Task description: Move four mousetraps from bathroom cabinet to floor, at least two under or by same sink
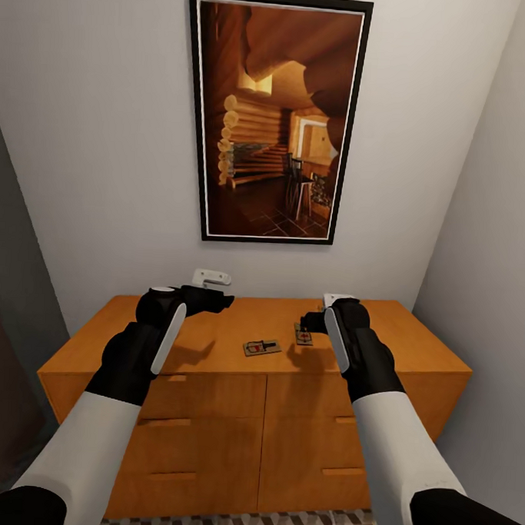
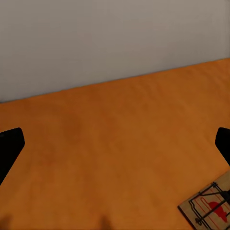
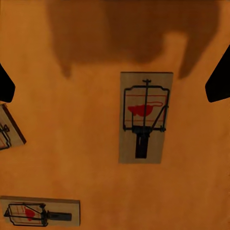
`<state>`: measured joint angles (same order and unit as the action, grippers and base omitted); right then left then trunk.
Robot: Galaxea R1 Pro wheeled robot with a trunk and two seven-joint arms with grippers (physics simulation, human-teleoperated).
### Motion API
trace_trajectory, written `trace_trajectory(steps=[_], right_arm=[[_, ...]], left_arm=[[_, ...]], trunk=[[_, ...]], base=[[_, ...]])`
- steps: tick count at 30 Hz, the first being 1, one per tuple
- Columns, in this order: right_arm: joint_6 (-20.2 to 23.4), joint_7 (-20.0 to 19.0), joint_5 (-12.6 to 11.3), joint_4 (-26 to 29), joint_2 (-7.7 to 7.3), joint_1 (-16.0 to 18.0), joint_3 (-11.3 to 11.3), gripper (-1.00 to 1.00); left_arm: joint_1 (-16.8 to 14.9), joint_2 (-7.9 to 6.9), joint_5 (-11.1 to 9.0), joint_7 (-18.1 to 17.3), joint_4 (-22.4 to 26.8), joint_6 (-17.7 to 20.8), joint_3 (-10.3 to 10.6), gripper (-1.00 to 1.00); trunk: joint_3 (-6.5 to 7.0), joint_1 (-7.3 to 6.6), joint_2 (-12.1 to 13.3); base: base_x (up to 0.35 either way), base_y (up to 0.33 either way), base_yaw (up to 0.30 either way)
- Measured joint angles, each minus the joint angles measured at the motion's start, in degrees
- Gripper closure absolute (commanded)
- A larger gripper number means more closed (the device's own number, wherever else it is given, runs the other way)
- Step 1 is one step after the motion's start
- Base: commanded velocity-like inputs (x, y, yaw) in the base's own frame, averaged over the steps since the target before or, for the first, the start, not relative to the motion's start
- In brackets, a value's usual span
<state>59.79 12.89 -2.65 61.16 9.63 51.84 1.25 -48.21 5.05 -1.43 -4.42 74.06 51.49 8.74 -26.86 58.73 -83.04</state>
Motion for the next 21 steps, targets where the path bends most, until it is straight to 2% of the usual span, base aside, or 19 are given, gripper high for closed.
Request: trace_trajectory(steps=[21], right_arm=[[0.0, -0.1, -0.1, 0.0, 0.22, 0.1, 0.1, -1.0]], left_arm=[[0.0, 0.02, 0.0, 0.0, -0.2, 0.0, 0.0, -1.0]], trunk=[[0.0, 0.0, 0.0]], base=[[0.002, 0.0, 0.0]])
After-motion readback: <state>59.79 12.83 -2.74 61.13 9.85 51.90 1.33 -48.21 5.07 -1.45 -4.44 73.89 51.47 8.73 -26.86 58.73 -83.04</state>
